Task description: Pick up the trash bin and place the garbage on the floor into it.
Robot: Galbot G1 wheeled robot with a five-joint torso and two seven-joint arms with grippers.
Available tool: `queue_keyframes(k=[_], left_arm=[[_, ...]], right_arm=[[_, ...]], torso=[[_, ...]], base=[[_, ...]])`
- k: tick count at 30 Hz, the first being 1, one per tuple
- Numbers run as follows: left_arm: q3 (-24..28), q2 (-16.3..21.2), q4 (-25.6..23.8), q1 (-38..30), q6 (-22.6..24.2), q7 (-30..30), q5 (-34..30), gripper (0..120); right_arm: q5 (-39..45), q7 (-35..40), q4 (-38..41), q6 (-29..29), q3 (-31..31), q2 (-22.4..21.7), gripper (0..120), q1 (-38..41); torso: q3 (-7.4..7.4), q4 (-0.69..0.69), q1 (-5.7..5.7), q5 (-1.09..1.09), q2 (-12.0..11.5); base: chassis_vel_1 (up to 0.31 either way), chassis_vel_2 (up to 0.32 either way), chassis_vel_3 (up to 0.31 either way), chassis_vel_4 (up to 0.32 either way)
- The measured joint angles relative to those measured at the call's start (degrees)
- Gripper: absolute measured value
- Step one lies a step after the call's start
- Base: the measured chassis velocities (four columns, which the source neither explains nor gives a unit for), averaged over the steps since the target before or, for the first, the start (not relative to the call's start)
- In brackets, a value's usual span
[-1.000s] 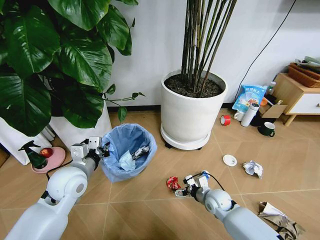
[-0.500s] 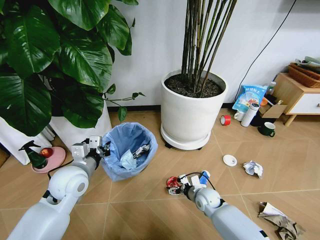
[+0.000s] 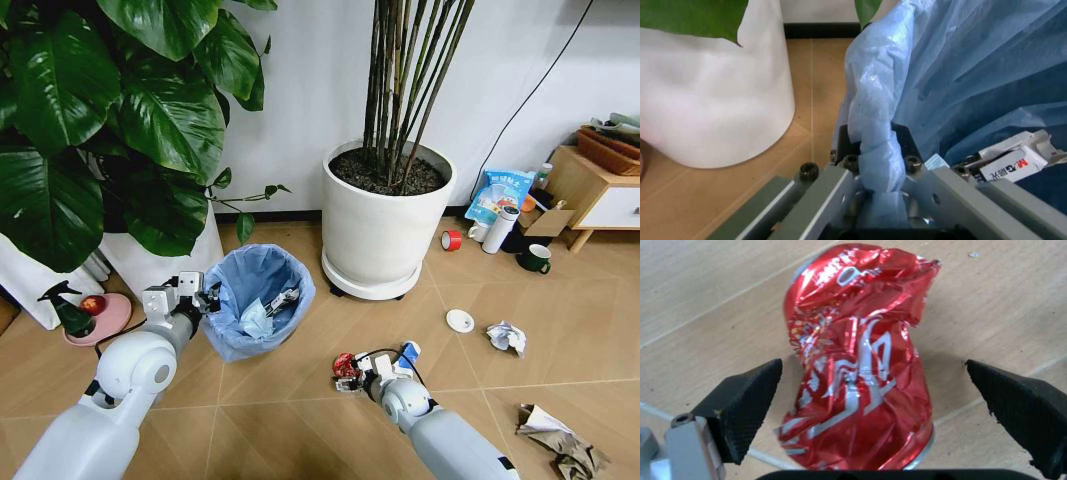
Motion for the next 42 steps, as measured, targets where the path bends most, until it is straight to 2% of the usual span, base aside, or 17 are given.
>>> queue_keyframes(k=[3, 7, 8, 11, 14, 18, 28, 31, 33, 35, 38, 40, 42], left_arm=[[0.11, 0.01, 0.02, -0.06, -0.01, 0.02, 0.0, 0], [0.18, 0.07, 0.05, -0.08, -0.02, 0.05, -0.01, 0], [0.18, 0.07, 0.05, -0.08, -0.02, 0.05, -0.01, 0], [0.18, 0.13, 0.05, -0.11, -0.02, 0.08, -0.02, 0], [0.18, 0.14, 0.07, -0.17, -0.02, 0.09, -0.03, 0], [0.18, 0.15, 0.23, -0.27, -0.02, 0.13, -0.05, 0], [0.19, 0.25, 0.27, -0.16, -0.06, 0.23, -0.08, 0], [0.2, 0.25, 0.25, 0.02, -0.06, 0.38, -0.08, 0], [0.2, 0.25, 0.33, 0.25, -0.08, 0.77, 0.2, 0], [0.2, 0.24, 0.37, 0.32, -0.08, 0.82, 0.27, 0], [0.2, 0.33, 0.38, 0.75, -0.08, 0.92, 0.34, 0], [0.2, 0.44, 0.38, 0.82, -0.08, 0.94, 0.33, 0], [0.2, 0.94, 0.47, 0.9, -0.07, 0.97, 0.18, 0]], right_arm=[[-0.27, -0.09, -0.44, 0.16, 0.45, 0.23, 99, -0.01], [-0.66, -1.21, -1.33, 1.13, 1.26, 0.48, 82, -0.08], [-0.66, -1.21, -1.33, 1.13, 1.26, 0.48, 82, -0.08], [-0.81, -1.37, -1.79, 1.61, 1.61, 0.63, 67, -0.05], [-0.82, -1.36, -1.84, 1.69, 1.66, 0.61, 61, -0.03], [-0.78, -1.4, -1.82, 1.86, 1.8, 0.45, 46, -0.08], [-0.48, -0.71, -0.24, 2.48, 2.86, -0.03, 27, -1.14], [0.07, 0.46, 2.74, 2.64, 3.75, -0.72, 21, -1.74], [2.09, 2.29, 7.54, 2.4, 4.56, -2.4, 19, -2.07], [2.8, 2.84, 9.02, 2.36, 4.76, -3.14, 19, -2.06], [4.24, 3.53, 13.97, 2.78, 5.61, -7.65, 19, -1.61], [4.62, 3.55, 15.29, 2.86, 5.95, -8.89, 19, -1.47], [7.14, 3.94, 21.47, 2.94, 7.47, -13.07, 19, -1.35]], torso=[[0.0, 0.0, 0.0, 0.0, 0.0], [-0.01, -0.02, -0.01, -0.04, 0.0], [-0.01, -0.02, -0.01, -0.04, 0.0], [-0.02, -0.02, -0.01, -0.04, 0.01], [-0.02, -0.02, -0.01, -0.03, 0.01], [-0.01, -0.01, -0.01, -0.02, 0.01], [0.02, 0.01, 0.0, 0.04, 0.0], [0.02, 0.01, 0.01, 0.03, -0.01], [0.01, 0.01, 0.01, 0.02, -0.01], [0.02, 0.01, 0.01, 0.03, -0.01], [0.01, 0.01, 0.01, 0.02, -0.01], [0.01, 0.0, 0.01, 0.02, -0.01], [0.01, 0.0, 0.01, 0.02, -0.01]], base=[[0.0, 0.0, 0.0, 0.0], [0.0, 0.0, 0.0, 0.0], [0.0, 0.0, 0.0, 0.0], [0.0, 0.0, 0.0, 0.0], [0.0, 0.0, 0.0, 0.0], [0.0, 0.0, 0.0, 0.0], [0.0, 0.0, 0.0, 0.0], [0.0, 0.0, 0.0, 0.0], [0.0, 0.0, 0.0, 0.0], [0.0, 0.0, 0.0, 0.0], [0.0, 0.0, 0.0, 0.0], [0.0, 0.0, 0.0, 0.0], [0.0, 0.0, 0.0, 0.0]])
